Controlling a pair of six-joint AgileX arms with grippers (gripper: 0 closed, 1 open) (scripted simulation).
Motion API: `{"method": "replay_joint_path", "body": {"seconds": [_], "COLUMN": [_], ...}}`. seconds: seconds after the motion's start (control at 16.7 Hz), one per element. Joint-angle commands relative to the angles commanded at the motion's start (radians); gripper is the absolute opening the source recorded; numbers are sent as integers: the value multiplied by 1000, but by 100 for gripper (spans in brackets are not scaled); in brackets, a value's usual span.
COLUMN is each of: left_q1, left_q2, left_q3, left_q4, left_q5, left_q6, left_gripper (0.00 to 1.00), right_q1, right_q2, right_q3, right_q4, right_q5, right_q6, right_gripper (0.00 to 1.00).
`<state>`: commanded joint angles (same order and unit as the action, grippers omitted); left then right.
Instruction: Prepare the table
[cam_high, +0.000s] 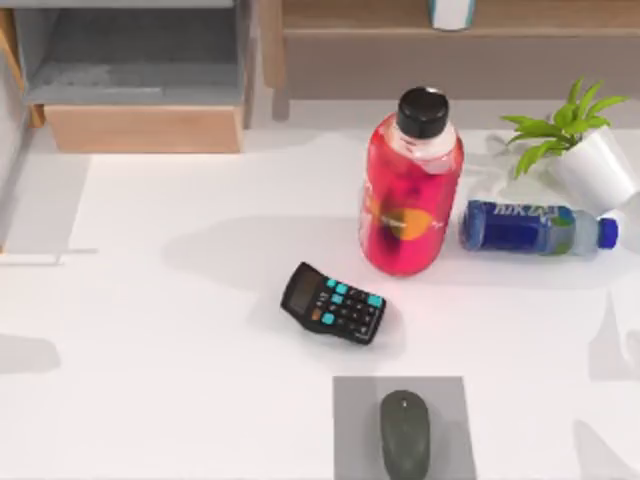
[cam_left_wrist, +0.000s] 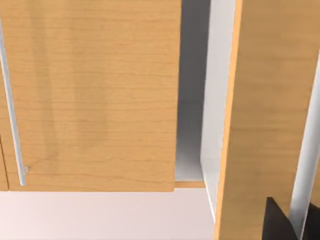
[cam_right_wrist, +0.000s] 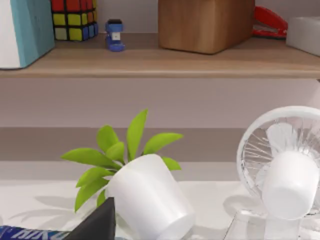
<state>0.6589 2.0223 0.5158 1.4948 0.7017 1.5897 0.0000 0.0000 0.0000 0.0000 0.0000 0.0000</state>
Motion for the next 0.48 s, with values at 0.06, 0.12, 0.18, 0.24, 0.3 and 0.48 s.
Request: {"method": "replay_joint_path", "body": {"seconds": [0.06, 0.12, 0.18, 0.24, 0.3, 0.48], "left_q1": [0, 2, 2, -3, -13, -70], "left_q2": [0, 10, 11, 15, 23, 66], "left_q3": [0, -1, 2, 16, 40, 141], "left_q4": [0, -9, -10, -16, -27, -84], "left_q5": [0, 0, -3, -14, -29, -78], "left_q6": [0, -3, -3, -3, -3, -7], "left_gripper": [0, 0, 0, 0, 0, 0], "right_q1": [0, 0, 0, 0, 0, 0], "right_q2": [0, 0, 0, 0, 0, 0], "right_q3": [0, 0, 0, 0, 0, 0], "right_q4": [0, 0, 0, 0, 0, 0], "right_q5": [0, 0, 0, 0, 0, 0], "right_q6": [0, 0, 0, 0, 0, 0], "right_gripper": [100, 100, 100, 100, 100, 100]}}
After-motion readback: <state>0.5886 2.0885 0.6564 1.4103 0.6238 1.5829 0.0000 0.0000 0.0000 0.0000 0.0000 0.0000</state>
